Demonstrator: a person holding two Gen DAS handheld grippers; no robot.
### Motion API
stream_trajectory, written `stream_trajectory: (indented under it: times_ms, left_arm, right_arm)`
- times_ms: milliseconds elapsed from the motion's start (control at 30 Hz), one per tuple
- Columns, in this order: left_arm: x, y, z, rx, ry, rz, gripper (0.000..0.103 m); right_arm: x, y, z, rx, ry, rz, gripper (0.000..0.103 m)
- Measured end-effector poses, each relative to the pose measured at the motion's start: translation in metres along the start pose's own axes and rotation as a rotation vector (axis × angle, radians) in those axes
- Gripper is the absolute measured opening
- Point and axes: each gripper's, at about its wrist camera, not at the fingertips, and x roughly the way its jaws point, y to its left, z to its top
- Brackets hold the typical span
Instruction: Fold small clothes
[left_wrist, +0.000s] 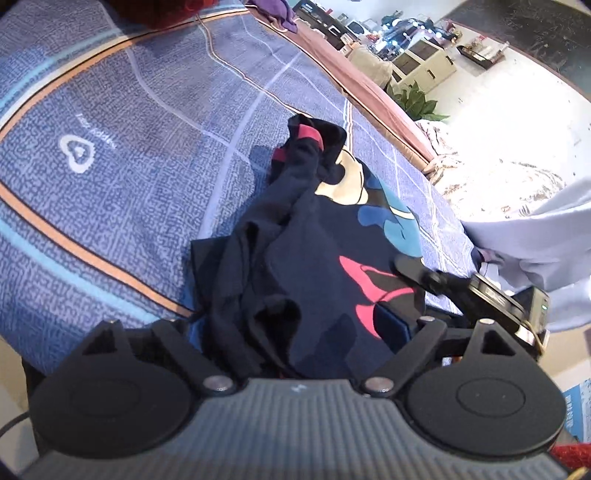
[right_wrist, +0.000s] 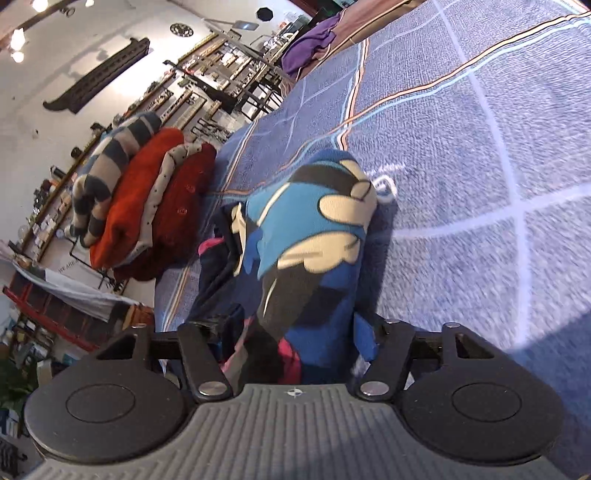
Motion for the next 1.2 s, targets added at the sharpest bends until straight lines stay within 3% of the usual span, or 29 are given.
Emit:
stream_trajectory:
  times_ms: [133,233,333,500,600,700,933,1067,1200]
  left_arm:
    - [-0.006,-0.003,-0.001,0.020,-0.009,0.084,0.046]
    - [-0.007,-0.007,-0.003,0.013,-0.006,0.109,0.033]
    - [-0.006,-0.030,-0.002,0.094,0.012,0.142,0.021]
    - [0.005,-0.077,-0.001,0.187,0.040,0.080,0.019]
    - [0.031,-0.117,-0.001,0.276,0.083,0.022,0.019]
    - [0.069,-0.171,-0.005,0.365,0.145,-0.083,0.019]
    - [0.173,-0.330,-0.060,0.659,0.339,-0.258,0.019]
    - [0.219,-0.393,-0.102,0.764,0.413,-0.274,0.020]
    - [0.249,-0.422,-0.141,0.846,0.448,-0.238,0.021]
  right_arm:
    - [0.016,-0.002,0.010,0.024,-0.026,-0.011,0.060]
    - [0.017,0.006,0.008,0.004,-0.039,-0.031,0.047]
    - [0.007,0.021,0.004,-0.075,-0.066,-0.060,0.035]
    - [-0.034,0.056,0.011,-0.193,-0.157,-0.091,0.033]
    - [-0.077,0.049,0.028,-0.162,-0.218,-0.147,0.033]
    - [-0.134,0.035,0.039,-0.190,-0.299,-0.238,0.033]
    - [-0.278,-0.025,0.048,-0.195,-0.444,-0.529,0.033]
    - [-0.332,-0.072,0.041,-0.097,-0.474,-0.663,0.033]
    - [-0.354,-0.118,0.024,0.016,-0.487,-0.711,0.034]
